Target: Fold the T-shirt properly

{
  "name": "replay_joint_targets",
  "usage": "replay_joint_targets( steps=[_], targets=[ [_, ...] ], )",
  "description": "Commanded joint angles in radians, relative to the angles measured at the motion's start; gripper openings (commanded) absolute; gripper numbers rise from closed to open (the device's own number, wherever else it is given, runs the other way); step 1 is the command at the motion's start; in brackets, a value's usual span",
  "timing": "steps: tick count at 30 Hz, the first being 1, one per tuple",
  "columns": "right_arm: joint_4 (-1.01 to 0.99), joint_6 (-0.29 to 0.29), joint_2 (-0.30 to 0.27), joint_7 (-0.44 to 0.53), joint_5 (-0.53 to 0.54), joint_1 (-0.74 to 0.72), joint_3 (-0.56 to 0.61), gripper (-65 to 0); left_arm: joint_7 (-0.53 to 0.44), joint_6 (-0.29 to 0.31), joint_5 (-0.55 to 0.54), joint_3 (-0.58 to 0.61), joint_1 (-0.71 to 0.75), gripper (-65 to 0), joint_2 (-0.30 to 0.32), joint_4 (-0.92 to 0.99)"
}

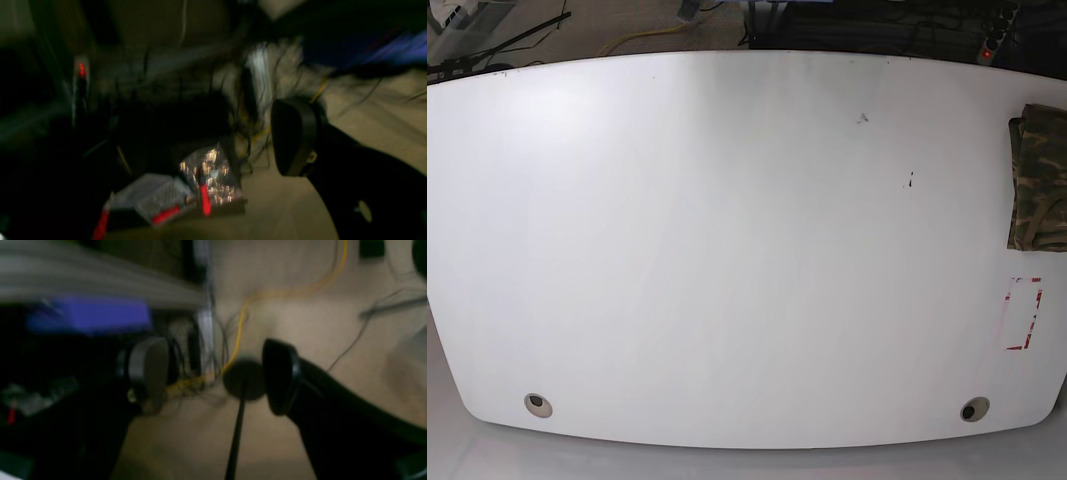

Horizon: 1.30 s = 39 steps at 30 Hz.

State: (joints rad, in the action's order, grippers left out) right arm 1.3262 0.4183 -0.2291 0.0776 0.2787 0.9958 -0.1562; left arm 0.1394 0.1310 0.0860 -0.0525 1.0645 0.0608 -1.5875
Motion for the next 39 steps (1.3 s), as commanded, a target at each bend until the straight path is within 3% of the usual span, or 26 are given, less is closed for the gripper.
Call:
replay_joint_targets(
  steps=[1,8,13,19,28,33,39],
  targets=[
    [-0.119,0.009,-0.023,0.023,0.007,-0.041,0.042,-23.5,-0.027,0.002,-0.004,0.004,-0.034,-14.4,-0.011,0.095],
    [-0.489,0.009,-0.031,0.023,0.007,-0.305,0.111,-23.5,-0.028,0.002,-0.002,0.001,-0.267,-14.4,-0.009,0.439],
    [-0.650,0.011,-0.026,0.023,0.007,-0.435,0.112,-23.5,-0.070,-0.001,-0.002,-0.002,-0.372,-14.4,-0.009,0.608],
    [-0.821,0.009,-0.025,0.017,0.007,-0.573,0.125,-23.5,-0.093,-0.100,-0.002,0.003,-0.550,-14.4,-0.011,0.918],
    [-1.002,-0.003,-0.023,0.017,0.007,-0.748,0.232,-23.5,-0.223,-0.109,-0.004,-0.004,-0.834,-14.4,-0.011,1.410],
    [-1.020,-0.077,0.001,0.017,0.007,-0.794,0.294,-23.0,-0.223,-0.138,-0.004,-0.034,-0.921,-14.4,-0.011,1.492],
    [-1.020,-0.108,0.004,0.017,0.007,-0.803,0.323,-23.3,-0.202,-0.138,-0.002,-0.051,-0.950,-14.4,-0.009,1.493]
  ],
)
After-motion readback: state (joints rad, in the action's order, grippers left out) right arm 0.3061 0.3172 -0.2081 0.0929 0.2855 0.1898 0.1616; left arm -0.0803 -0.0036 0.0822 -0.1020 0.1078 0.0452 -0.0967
